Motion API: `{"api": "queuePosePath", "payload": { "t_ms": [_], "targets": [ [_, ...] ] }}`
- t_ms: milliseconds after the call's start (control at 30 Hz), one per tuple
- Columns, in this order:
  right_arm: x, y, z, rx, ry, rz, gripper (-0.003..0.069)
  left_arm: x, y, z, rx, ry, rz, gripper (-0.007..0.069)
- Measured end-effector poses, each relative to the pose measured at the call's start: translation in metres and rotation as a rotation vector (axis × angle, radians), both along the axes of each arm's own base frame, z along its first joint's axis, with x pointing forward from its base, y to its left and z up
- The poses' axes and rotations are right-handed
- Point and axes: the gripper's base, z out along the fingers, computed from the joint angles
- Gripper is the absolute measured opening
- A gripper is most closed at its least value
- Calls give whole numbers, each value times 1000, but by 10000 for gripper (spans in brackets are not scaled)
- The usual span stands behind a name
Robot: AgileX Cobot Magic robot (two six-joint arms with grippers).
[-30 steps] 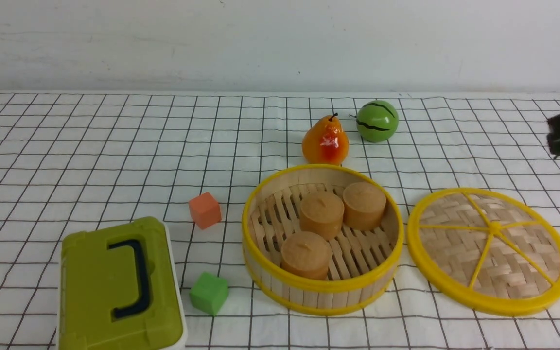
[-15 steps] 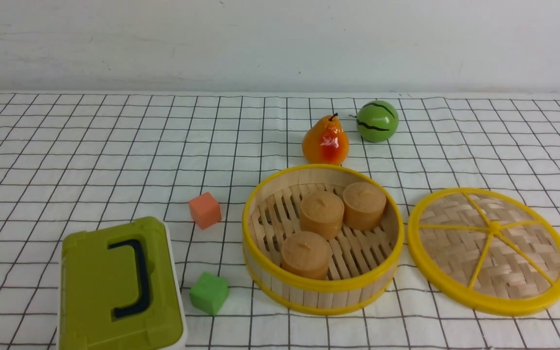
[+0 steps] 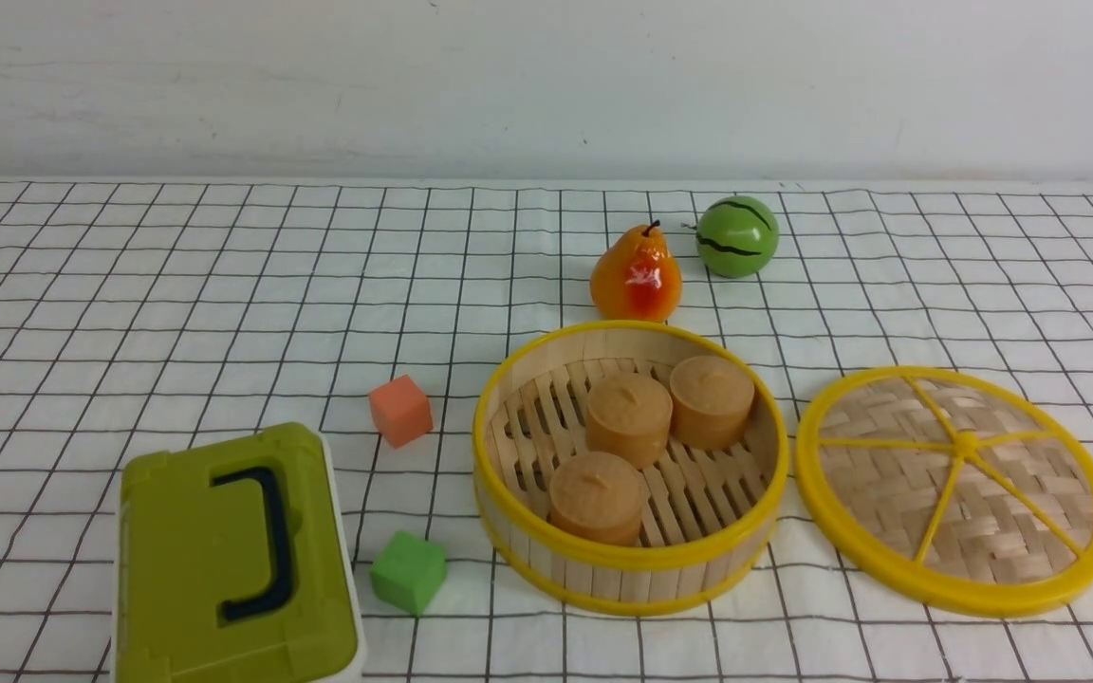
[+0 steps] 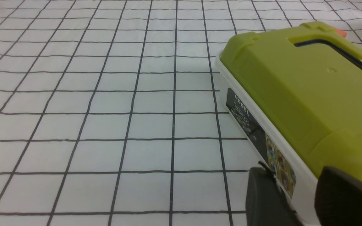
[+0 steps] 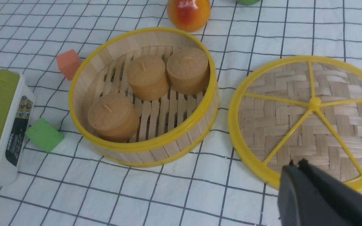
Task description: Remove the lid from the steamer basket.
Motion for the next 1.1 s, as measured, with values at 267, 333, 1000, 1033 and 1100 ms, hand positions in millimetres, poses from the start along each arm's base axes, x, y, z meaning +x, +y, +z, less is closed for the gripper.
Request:
{"api": "queuePosePath", "payload": {
  "t_ms": [267,333,1000,1033,1100],
  "targets": [
    [-1,-8,-9,-77,-119,-66,-22,0,0,0,0,0,0,239],
    [-12,-14,-17,-143,-237,-106,-24,0,0,0,0,0,0,239],
    [-70,-32,-165,-141,-350,-336,-23,0,0,0,0,0,0,239],
    [-70,-32,-166,-142,-338,-335,-23,0,0,0,0,0,0,239],
    [-71,-32,-168,-144,-316,-334,-23,0,0,0,0,0,0,239]
  ]
}}
